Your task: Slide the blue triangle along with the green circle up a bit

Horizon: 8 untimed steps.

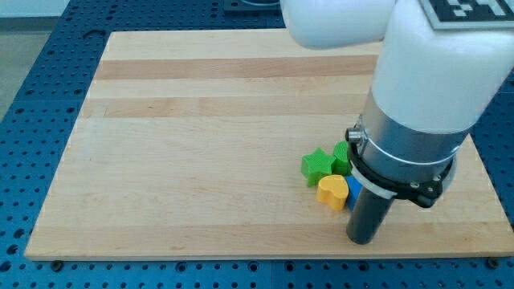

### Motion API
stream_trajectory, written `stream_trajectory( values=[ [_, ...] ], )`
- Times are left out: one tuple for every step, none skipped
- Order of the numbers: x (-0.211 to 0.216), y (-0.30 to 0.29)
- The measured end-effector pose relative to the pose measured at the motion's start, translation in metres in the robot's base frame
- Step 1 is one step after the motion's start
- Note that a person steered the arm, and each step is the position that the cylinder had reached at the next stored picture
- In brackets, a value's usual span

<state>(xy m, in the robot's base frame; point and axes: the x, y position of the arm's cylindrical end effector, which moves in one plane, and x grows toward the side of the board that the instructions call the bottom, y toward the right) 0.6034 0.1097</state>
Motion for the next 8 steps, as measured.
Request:
stream_trajectory(
  values=[
    [-0.001, 0.000],
    [-0.005, 0.000],
    [-0.013, 0.000],
    [-0.026, 0.000],
    [-0.038, 0.000],
    [-0.040, 0.001],
    [-0.046, 0.002],
    [-0.049, 0.002]
  ],
)
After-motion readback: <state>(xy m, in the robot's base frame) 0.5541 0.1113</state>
